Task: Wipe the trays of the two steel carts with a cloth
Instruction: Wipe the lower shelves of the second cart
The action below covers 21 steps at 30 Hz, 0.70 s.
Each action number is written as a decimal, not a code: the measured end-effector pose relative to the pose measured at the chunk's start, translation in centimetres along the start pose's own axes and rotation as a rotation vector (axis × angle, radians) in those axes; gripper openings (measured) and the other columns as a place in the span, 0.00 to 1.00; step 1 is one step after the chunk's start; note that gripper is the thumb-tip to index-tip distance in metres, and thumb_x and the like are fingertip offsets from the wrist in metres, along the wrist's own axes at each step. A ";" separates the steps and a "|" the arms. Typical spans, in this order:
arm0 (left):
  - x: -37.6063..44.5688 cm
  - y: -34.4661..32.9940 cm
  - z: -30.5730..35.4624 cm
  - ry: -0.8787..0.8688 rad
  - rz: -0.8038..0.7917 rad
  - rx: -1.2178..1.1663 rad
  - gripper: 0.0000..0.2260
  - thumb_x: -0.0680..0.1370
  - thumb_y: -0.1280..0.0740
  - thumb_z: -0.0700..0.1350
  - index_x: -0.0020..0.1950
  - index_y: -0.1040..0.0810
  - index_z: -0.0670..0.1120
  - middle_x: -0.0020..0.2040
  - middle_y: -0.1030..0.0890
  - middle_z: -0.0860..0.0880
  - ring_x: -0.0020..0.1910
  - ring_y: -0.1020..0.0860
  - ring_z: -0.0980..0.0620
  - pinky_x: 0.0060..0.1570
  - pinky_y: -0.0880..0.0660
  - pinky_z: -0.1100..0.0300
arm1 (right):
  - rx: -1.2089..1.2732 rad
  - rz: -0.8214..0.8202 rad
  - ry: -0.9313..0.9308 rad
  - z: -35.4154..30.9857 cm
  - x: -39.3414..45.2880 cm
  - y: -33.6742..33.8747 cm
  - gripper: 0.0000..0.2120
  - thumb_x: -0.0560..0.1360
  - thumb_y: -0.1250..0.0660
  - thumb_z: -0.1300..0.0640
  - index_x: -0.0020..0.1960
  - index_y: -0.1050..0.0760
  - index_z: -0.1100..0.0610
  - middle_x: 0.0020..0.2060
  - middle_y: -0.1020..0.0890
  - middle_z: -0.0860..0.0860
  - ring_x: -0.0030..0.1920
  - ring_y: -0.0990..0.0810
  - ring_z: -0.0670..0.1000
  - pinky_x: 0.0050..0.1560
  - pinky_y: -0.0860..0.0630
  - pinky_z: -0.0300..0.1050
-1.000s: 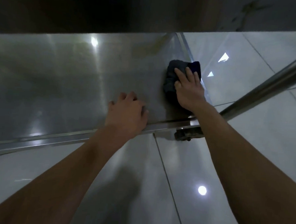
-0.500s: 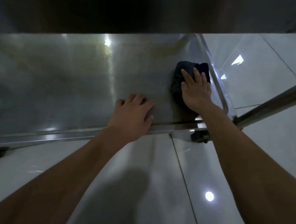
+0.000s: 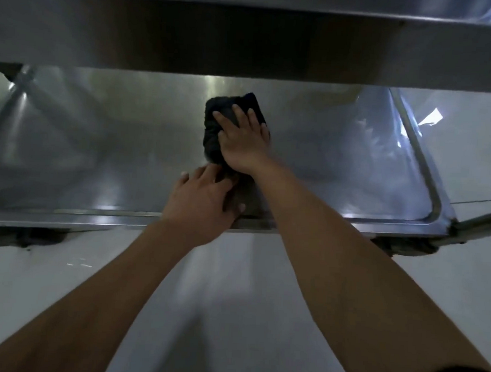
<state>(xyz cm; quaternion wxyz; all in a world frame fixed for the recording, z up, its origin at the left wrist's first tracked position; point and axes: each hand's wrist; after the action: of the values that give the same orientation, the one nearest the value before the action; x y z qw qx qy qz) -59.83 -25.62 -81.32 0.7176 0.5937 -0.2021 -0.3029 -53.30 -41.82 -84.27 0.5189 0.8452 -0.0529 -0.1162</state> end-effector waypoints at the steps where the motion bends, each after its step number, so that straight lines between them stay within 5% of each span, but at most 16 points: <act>1: -0.1 -0.1 -0.1 -0.006 -0.003 -0.011 0.27 0.78 0.37 0.62 0.74 0.32 0.55 0.72 0.32 0.47 0.68 0.32 0.42 0.69 0.34 0.42 | 0.003 -0.009 0.001 0.2 0.0 0.1 0.26 0.80 0.56 0.43 0.78 0.49 0.34 0.81 0.55 0.45 0.80 0.60 0.54 0.75 0.60 0.58; 8: 0.0 -0.4 1.2 0.000 -0.018 0.009 0.27 0.77 0.38 0.63 0.73 0.32 0.55 0.73 0.34 0.47 0.74 0.38 0.41 0.72 0.39 0.38 | -0.036 0.003 -0.043 7.6 -3.2 3.0 0.24 0.82 0.57 0.43 0.78 0.53 0.35 0.81 0.55 0.45 0.80 0.60 0.51 0.78 0.59 0.57; 13: -0.2 -0.4 5.4 -0.105 0.019 -0.014 0.21 0.77 0.37 0.63 0.65 0.24 0.54 0.67 0.29 0.51 0.69 0.33 0.46 0.67 0.34 0.43 | -0.051 0.056 -0.129 12.9 -7.7 4.8 0.24 0.83 0.56 0.43 0.78 0.53 0.35 0.81 0.54 0.45 0.80 0.58 0.53 0.78 0.57 0.56; 21: -0.4 -2.0 10.1 -0.238 -0.019 0.049 0.21 0.76 0.34 0.61 0.67 0.25 0.55 0.67 0.29 0.51 0.68 0.33 0.46 0.66 0.34 0.44 | -0.191 0.101 -0.176 18.2 -16.3 6.6 0.25 0.84 0.57 0.47 0.81 0.51 0.44 0.81 0.48 0.50 0.81 0.53 0.54 0.78 0.50 0.56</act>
<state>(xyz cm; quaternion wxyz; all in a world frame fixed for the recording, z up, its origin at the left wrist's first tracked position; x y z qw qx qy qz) -67.09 -32.98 -81.13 0.6710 0.5727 -0.2876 -0.3728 -73.49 -57.18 -83.97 0.5957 0.7747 -0.1291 -0.1681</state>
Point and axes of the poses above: each hand's wrist, its own x-axis towards the middle knuckle, its own y-axis out of the back of the hand, z = x × y
